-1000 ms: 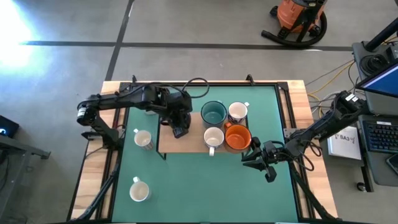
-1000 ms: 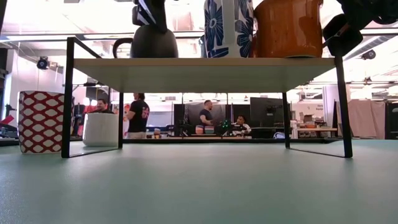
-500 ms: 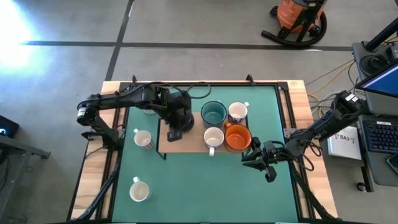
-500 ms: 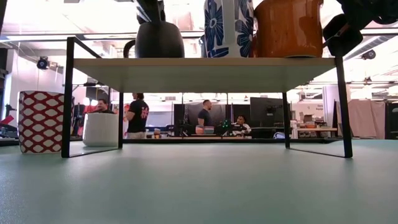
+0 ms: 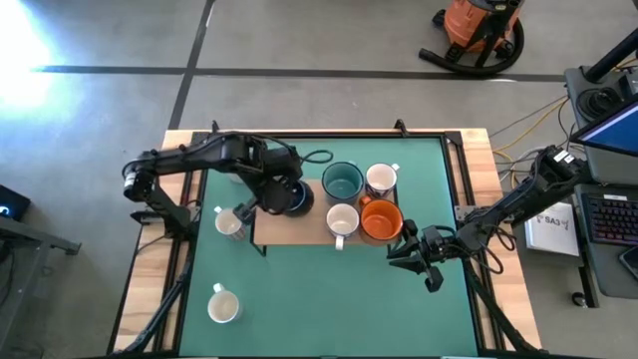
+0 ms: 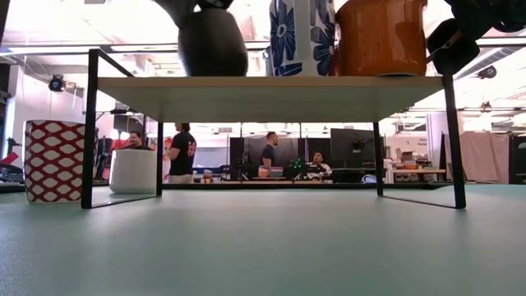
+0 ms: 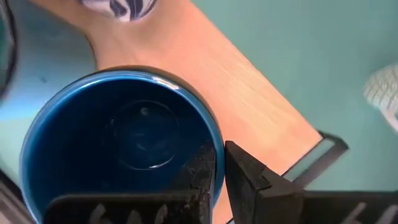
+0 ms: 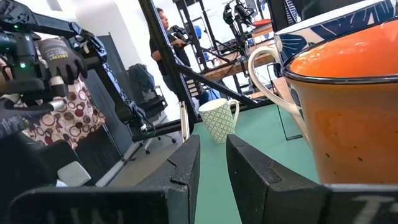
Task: Place coffee mugs
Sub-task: Put the black blue mug on the shelf
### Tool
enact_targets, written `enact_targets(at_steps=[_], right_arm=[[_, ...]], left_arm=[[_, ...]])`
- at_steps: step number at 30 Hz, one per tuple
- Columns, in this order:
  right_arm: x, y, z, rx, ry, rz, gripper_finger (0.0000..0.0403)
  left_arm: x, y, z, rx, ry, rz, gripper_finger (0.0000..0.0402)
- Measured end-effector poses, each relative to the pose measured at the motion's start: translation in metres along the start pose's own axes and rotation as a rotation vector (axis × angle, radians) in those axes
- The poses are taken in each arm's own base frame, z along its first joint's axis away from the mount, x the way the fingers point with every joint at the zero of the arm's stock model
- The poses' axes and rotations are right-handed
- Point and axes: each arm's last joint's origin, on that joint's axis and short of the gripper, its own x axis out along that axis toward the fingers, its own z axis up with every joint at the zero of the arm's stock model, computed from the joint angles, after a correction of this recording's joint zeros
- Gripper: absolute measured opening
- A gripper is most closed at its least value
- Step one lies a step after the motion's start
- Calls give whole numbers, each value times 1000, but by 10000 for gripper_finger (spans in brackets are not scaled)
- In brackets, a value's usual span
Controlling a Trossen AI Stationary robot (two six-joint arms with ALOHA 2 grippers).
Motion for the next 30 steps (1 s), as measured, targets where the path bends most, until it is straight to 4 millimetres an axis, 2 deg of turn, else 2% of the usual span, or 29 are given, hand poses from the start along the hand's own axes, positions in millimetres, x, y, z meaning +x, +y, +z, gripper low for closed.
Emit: enact_targets(at_steps=[4, 10, 20, 30], right_arm=[[0, 0, 0, 0, 0, 0, 68], [0, 0, 0, 0, 0, 0, 68], [0, 0, 0, 0, 0, 0, 68], [0, 0, 0, 0, 0, 0, 68]], left_arm=[[-8, -6, -3, 29, -6, -67, 7], [-9, -7, -2, 57, -61, -114, 7], [2, -7, -5, 161, -59, -158, 8], [6, -7, -6, 175, -56, -169, 30]])
